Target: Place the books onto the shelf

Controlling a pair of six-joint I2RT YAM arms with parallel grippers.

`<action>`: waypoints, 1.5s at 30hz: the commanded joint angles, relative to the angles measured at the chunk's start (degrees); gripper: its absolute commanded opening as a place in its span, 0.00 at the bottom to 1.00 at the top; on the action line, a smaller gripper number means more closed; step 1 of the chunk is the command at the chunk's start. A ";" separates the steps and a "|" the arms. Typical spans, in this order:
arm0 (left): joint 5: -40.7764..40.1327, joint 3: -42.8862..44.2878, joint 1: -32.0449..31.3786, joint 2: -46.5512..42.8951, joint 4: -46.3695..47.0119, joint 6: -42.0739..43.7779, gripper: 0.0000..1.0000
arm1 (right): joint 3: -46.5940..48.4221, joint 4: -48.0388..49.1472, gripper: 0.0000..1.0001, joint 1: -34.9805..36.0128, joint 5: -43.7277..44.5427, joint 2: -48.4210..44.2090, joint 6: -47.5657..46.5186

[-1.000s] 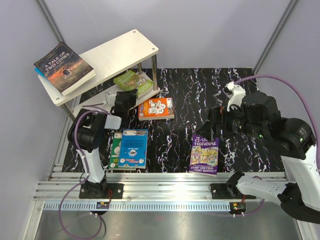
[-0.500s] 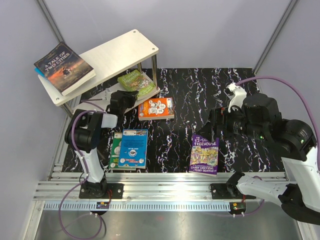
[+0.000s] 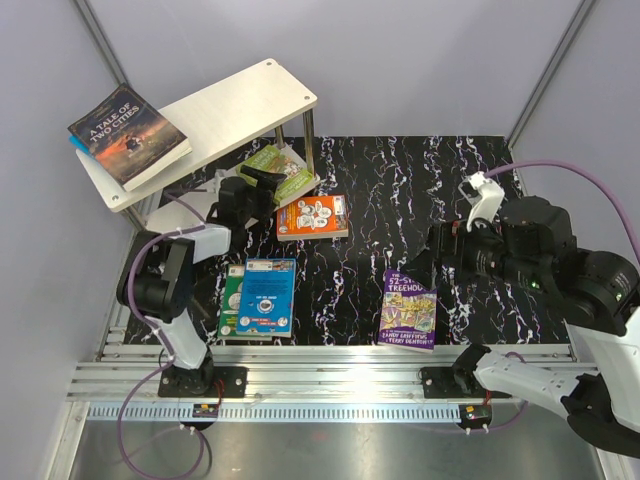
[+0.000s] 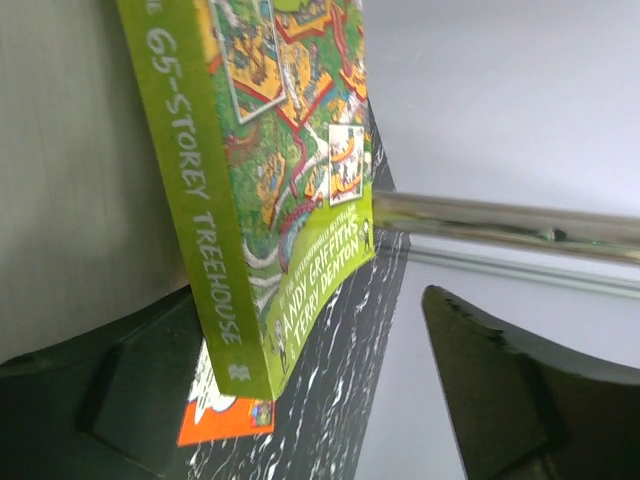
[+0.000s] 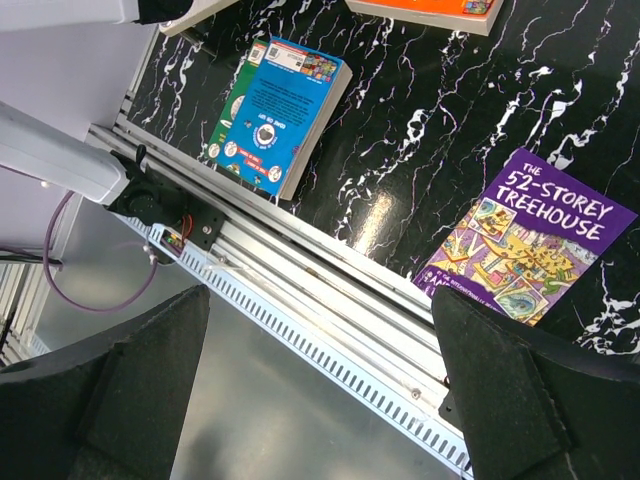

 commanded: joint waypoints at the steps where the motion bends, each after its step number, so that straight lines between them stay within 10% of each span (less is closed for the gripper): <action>1: 2.34 2.59 -0.12 -6.72 -3.57 2.78 0.98 | -0.01 0.94 1.00 0.17 1.42 1.87 0.52; 19: -2.23 2.16 -3.19 -31.17 -55.68 20.19 0.99 | -16.34 19.79 1.00 -2.81 -23.59 12.25 3.75; 26: -6.80 -10.84 -7.42 -45.67 -63.00 17.47 0.99 | -35.50 48.72 1.00 -5.72 -39.53 18.49 16.68; 45: -4.96 -23.50 -8.30 -55.26 -68.64 18.00 0.99 | -42.72 82.15 1.00 3.15 -35.94 52.58 24.51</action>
